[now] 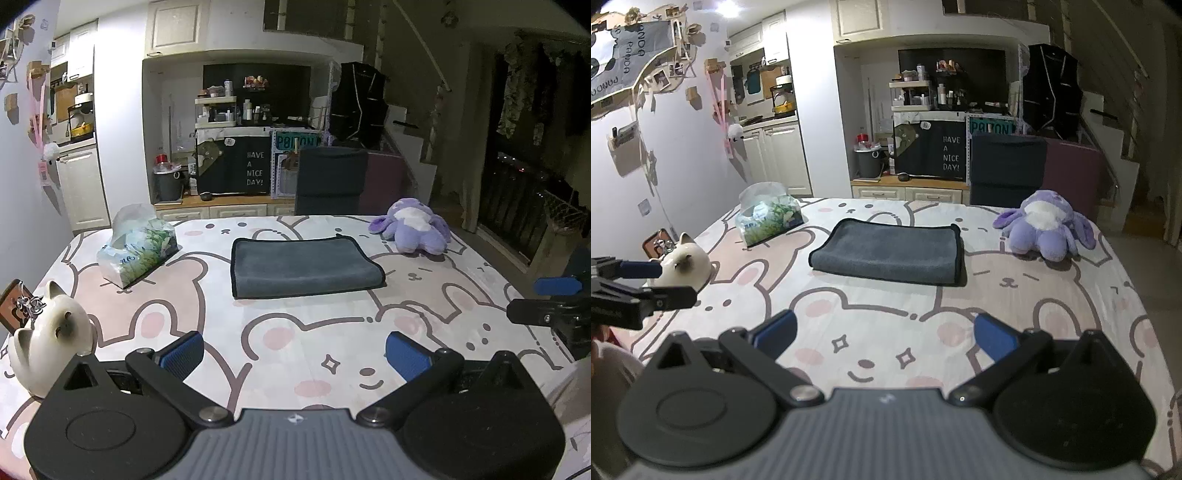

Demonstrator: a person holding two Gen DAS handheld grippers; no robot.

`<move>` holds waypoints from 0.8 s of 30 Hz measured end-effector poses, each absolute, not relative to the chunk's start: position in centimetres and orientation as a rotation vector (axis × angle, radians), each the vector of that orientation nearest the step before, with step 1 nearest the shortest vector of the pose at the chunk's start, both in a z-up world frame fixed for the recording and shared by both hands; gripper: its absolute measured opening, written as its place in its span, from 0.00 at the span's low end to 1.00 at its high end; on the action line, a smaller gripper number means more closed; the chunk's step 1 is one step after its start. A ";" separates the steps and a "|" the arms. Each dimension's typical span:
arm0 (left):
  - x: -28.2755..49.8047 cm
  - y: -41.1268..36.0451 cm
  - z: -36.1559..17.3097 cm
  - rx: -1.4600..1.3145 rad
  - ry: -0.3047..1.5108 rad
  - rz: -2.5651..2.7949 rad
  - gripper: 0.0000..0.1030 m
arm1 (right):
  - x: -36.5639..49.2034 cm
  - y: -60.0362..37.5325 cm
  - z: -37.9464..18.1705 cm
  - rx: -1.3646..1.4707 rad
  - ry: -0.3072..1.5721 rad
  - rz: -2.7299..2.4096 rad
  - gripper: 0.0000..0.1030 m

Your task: Fold towel

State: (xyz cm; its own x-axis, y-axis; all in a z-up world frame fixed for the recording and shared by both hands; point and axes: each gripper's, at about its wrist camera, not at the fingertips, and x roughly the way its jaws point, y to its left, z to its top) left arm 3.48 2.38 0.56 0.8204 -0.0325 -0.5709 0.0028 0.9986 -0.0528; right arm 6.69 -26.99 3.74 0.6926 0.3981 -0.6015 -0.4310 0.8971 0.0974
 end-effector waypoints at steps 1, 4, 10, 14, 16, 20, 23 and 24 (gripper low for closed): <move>3.4 2.4 0.6 -0.050 0.607 -0.022 1.00 | 6.6 -27.0 3.7 -0.052 0.660 0.463 1.00; 3.0 2.2 0.6 -0.040 0.603 -0.035 1.00 | 6.5 -27.0 3.6 -0.046 0.665 0.460 1.00; 2.5 1.9 0.5 -0.024 0.606 -0.044 1.00 | 6.0 -27.1 3.5 -0.056 0.657 0.469 1.00; 2.4 1.9 0.3 -0.026 0.607 -0.048 1.00 | 5.8 -27.3 3.4 -0.058 0.652 0.468 1.00; 2.3 1.8 0.2 -0.026 0.608 -0.054 1.00 | 5.7 -27.4 3.3 -0.062 0.643 0.469 1.00; 2.1 1.6 0.2 -0.021 0.606 -0.064 1.00 | 5.6 -27.4 3.3 -0.067 0.632 0.466 1.00; 2.0 1.5 0.1 -0.020 0.606 -0.064 1.00 | 5.5 -27.3 3.2 -0.066 0.628 0.464 1.00; 2.1 1.4 0.1 -0.020 0.605 -0.062 1.00 | 5.5 -27.3 3.2 -0.066 0.626 0.465 1.00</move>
